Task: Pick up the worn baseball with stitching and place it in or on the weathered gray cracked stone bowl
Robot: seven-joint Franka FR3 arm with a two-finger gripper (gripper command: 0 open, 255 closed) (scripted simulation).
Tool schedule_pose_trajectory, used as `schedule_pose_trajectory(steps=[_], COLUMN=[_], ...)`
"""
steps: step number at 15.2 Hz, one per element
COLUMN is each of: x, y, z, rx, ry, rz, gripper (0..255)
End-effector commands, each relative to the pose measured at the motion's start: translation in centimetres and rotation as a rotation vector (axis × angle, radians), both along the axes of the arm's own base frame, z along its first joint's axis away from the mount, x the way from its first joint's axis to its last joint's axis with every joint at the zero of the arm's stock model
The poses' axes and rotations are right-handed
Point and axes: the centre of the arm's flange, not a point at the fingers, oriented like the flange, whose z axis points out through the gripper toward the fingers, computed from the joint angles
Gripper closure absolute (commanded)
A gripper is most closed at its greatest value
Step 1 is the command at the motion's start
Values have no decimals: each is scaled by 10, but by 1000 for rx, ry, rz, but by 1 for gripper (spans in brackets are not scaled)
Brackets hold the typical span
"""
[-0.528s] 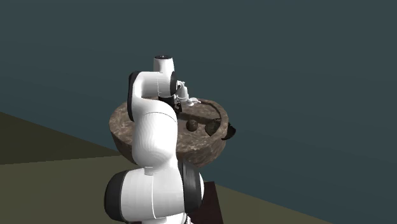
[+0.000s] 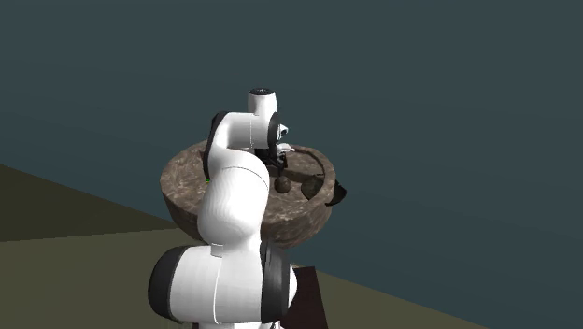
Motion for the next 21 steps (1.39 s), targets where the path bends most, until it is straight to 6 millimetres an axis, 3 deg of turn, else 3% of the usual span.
schedule_pose_trajectory(steps=[1,3,4,11,19,20,21], x=[-1,-4,-4,4,4,4,4], y=[-24,-48,-49,-51,-51,-51,-51], z=[-2,-7,-7,-46,-46,-46,-46], rx=[-10,-19,-19,-19,-19,-19,-19], ry=[-13,-26,-27,-27,-27,-27,-27], rz=[-50,-99,-102,-102,-102,-102,-102], gripper=[0,0,0,0,0,255,255])
